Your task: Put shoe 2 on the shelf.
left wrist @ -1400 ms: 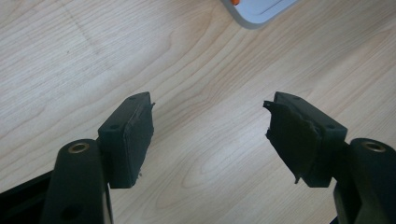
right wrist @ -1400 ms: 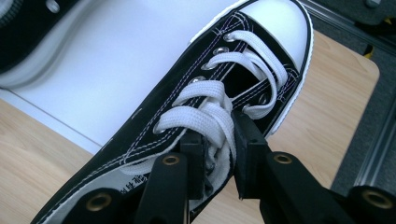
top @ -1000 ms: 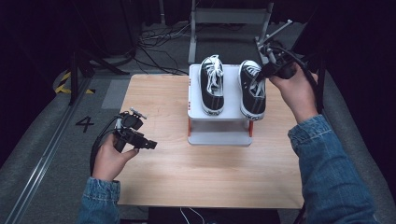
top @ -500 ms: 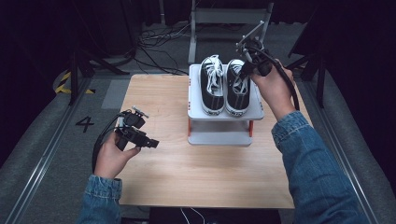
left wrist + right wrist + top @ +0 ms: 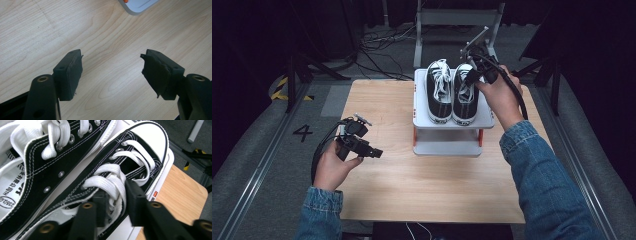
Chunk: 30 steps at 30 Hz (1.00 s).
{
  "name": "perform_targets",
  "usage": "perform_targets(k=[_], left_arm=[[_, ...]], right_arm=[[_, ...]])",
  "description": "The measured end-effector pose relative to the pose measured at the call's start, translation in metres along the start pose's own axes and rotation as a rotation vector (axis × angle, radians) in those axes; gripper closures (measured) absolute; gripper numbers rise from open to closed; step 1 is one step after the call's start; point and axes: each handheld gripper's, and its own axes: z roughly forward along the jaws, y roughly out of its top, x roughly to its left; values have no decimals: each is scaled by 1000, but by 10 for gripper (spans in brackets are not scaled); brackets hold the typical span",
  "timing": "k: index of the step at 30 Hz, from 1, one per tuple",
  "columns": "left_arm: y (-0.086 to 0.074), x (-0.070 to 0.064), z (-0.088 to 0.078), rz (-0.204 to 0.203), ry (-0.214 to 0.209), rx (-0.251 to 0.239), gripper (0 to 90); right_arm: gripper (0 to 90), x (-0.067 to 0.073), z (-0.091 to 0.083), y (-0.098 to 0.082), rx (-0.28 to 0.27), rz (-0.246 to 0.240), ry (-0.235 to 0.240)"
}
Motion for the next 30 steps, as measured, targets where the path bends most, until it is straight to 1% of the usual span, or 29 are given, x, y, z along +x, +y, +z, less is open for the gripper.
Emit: perform_targets(k=[1,2,3,5,6,7,8,10,11,13,14,15,16,17,18,19,20,21,22,23,24,25,26,27,28,30], left_arm=[[0,0,0,1,-1,0,321],[0,0,0,4,-1,0,321],[0,0,0,2,-1,-1,321],[0,1,1,0,1,-1,321],[0,1,1,0,0,-1,321],[0,2,1,-1,-2,2,321],[1,2,2,1,0,3,321],[1,2,3,2,-2,6,320],[1,2,4,0,-3,8,320],[2,0,5,0,-6,10,320],[3,0,5,6,-6,10,320],[3,-1,6,12,-4,11,321],[4,-1,6,11,13,10,326],[4,-1,6,11,13,10,336],[5,-2,5,16,30,-2,336],[5,-2,5,5,38,-19,344],[6,-2,4,7,40,-19,344],[6,-2,4,7,40,-19,343],[6,-3,5,10,42,-21,343],[6,-3,5,9,40,-20,342],[7,-4,5,13,42,-16,340],[7,-5,6,15,42,-13,339],[7,-5,6,17,41,-13,339],[8,-6,7,27,40,-7,337],[8,-6,7,27,40,-7,335],[8,-7,7,32,30,-2,334]], right_arm=[[638,0,0,0,1,3,5],[579,-1,-2,-1,2,2,0],[536,-2,-3,-2,-3,6,-10],[468,-5,-10,-7,-27,15,-6],[455,-7,-14,-9,-45,22,10],[445,-10,-20,-14,-75,27,29],[436,-11,-24,-17,-93,27,39],[425,-14,-38,-30,-157,21,65],[425,-14,-38,-30,-157,21,65],[424,-16,-47,-43,-190,2,68],[426,-19,-51,-52,-205,-9,77],[428,-21,-54,-57,-210,-10,87],[454,-27,-60,-74,-232,-15,109],[454,-27,-60,-74,-232,-15,109],[452,-31,-62,-82,-242,-23,128],[449,-38,-64,-101,-269,-35,166],[439,-41,-65,-111,-283,-43,171],[434,-44,-65,-121,-293,-48,161],[434,-44,-65,-121,-293,-48,161],[434,-47,-65,-130,-297,-48,147],[438,-50,-65,-139,-287,-44,145],[437,-58,-63,-157,-273,-35,153],[437,-58,-63,-157,-273,-35,153],[427,-63,-60,-170,-269,-43,159],[427,-63,-60,-170,-269,-43,159],[426,-69,-54,-185,-246,-54,164]])
